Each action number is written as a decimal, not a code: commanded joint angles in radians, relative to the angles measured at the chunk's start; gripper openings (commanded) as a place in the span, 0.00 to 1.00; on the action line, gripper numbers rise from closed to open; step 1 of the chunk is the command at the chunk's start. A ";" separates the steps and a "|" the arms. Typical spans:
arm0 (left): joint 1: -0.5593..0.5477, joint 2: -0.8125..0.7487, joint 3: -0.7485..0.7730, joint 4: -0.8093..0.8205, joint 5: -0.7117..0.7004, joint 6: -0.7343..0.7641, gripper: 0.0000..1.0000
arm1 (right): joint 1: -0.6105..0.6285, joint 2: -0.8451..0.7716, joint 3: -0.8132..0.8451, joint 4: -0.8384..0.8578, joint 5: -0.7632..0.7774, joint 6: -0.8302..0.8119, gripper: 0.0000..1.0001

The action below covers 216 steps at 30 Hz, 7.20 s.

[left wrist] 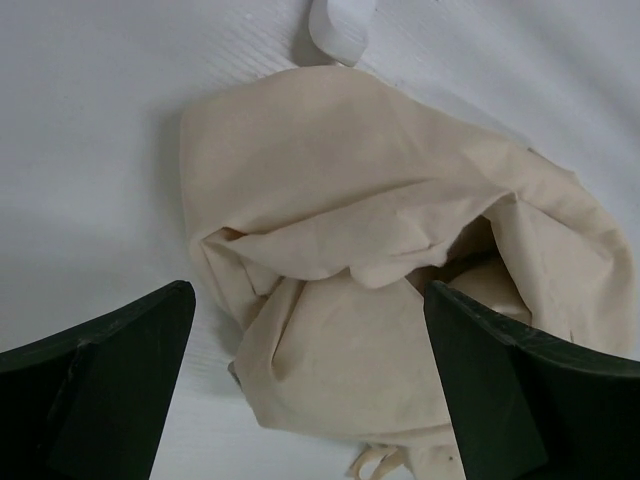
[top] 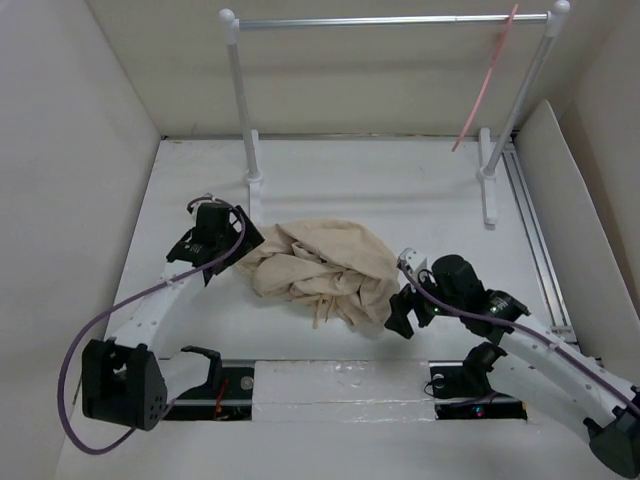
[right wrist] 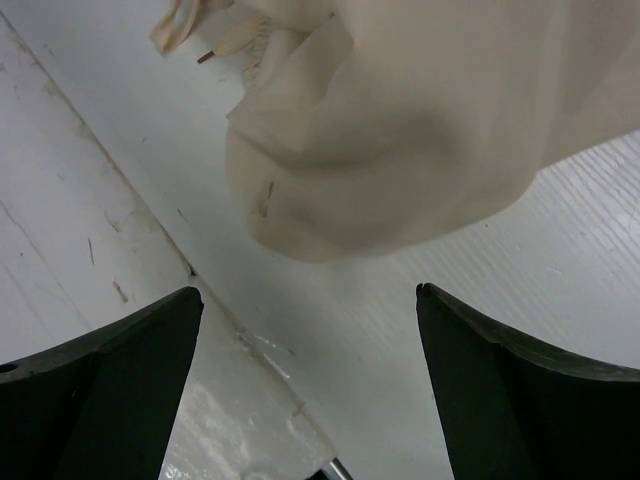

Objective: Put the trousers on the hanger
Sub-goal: Flatten out the trousers at the center of the board.

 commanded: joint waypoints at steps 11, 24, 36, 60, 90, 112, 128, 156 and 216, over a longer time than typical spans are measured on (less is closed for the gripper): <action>0.012 0.383 0.058 0.332 0.066 -0.028 0.00 | 0.036 0.313 0.017 0.467 0.161 0.005 0.14; 0.012 -0.265 0.520 -0.187 -0.315 0.009 0.00 | 0.103 0.006 0.808 -0.351 0.540 -0.175 0.00; 0.012 -0.246 0.990 -0.354 -0.422 0.142 0.00 | 0.103 0.189 1.395 -0.626 0.503 -0.318 0.00; -0.046 0.125 0.419 -0.114 -0.181 0.159 0.66 | -0.472 0.377 0.695 -0.032 0.375 -0.259 0.80; -0.008 0.155 -0.038 0.250 -0.063 -0.162 0.00 | 0.192 -0.063 0.191 -0.124 0.318 0.033 0.54; 0.554 0.579 0.781 -0.032 0.269 0.198 0.86 | 0.174 0.097 0.318 -0.126 0.396 0.008 0.85; 0.733 0.050 -0.012 0.137 0.257 -0.023 0.71 | 0.174 0.115 0.276 -0.060 0.264 -0.067 0.48; 0.704 0.201 0.135 0.187 0.224 -0.019 0.00 | 0.183 0.145 0.308 -0.047 0.250 -0.094 0.58; 0.084 -0.221 -0.239 -0.172 0.233 -0.178 0.78 | -0.673 1.045 0.458 0.674 -0.086 0.060 0.21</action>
